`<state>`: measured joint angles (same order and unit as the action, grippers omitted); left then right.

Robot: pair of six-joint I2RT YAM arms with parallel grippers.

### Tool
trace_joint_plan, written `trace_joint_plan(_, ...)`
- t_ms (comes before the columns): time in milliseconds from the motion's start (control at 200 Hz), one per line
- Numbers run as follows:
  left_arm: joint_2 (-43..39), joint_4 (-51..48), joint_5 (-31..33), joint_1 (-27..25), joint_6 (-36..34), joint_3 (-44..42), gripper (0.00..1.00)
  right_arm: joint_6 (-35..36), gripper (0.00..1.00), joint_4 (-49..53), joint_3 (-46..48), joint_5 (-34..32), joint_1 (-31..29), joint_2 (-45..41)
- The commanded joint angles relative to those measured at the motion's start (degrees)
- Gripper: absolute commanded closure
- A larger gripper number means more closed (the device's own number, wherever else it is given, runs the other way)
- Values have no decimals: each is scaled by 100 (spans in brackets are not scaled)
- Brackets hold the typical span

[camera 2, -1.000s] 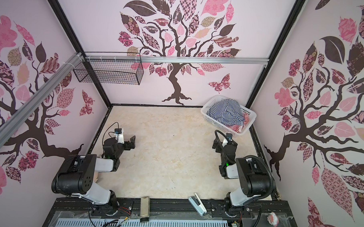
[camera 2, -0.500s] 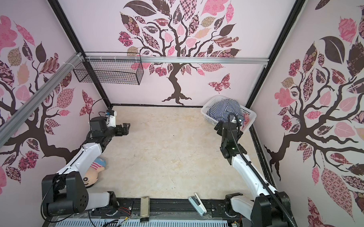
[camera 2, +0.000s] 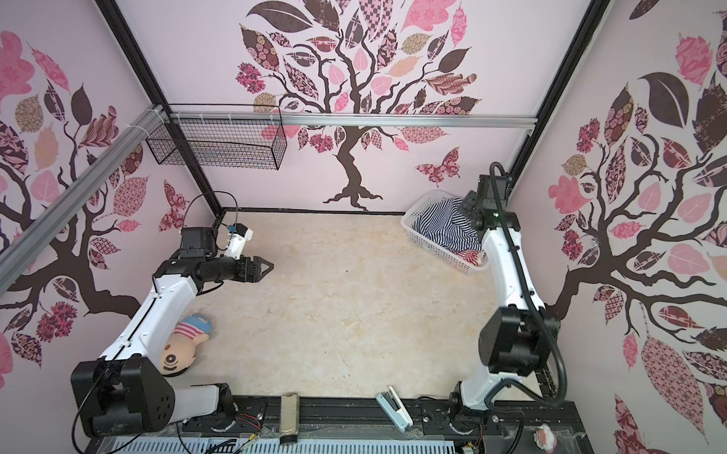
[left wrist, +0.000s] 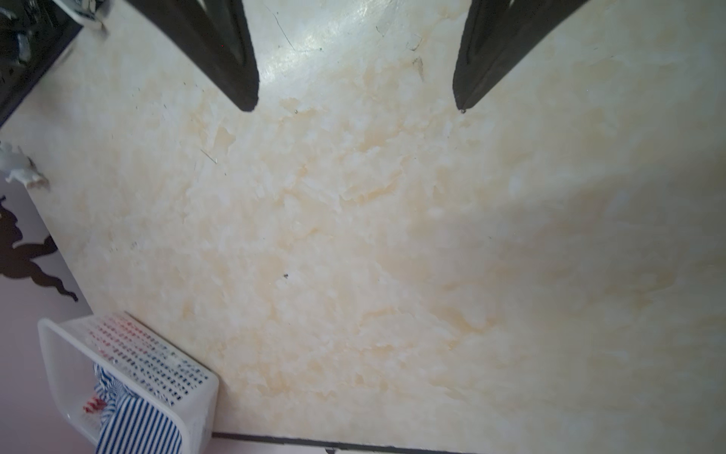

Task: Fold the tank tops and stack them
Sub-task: 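Reach the right gripper into the basket and grasp the blue striped tank top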

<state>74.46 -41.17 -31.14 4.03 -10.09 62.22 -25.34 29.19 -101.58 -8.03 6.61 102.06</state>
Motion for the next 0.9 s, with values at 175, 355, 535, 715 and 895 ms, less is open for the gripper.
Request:
trace_joint_plan(175,-143,-788,12,-255,-628,-254,21,-218,32,1353,-2252,1374,464,2632)
trace_joint_plan(355,-141,-725,-96,-263,-507,-450,22,-156,30,1939,-3423,867,470,3420)
trace_joint_plan(535,-142,-682,-36,-263,-479,-430,22,-56,26,1937,-3272,259,508,3628)
trace_joint_plan(715,-74,-639,-58,-263,-423,-395,22,3,24,1758,-3135,295,517,3768)
trace_joint_plan(895,-54,-630,-25,-259,-398,-387,22,38,21,1915,-3573,356,526,4258)
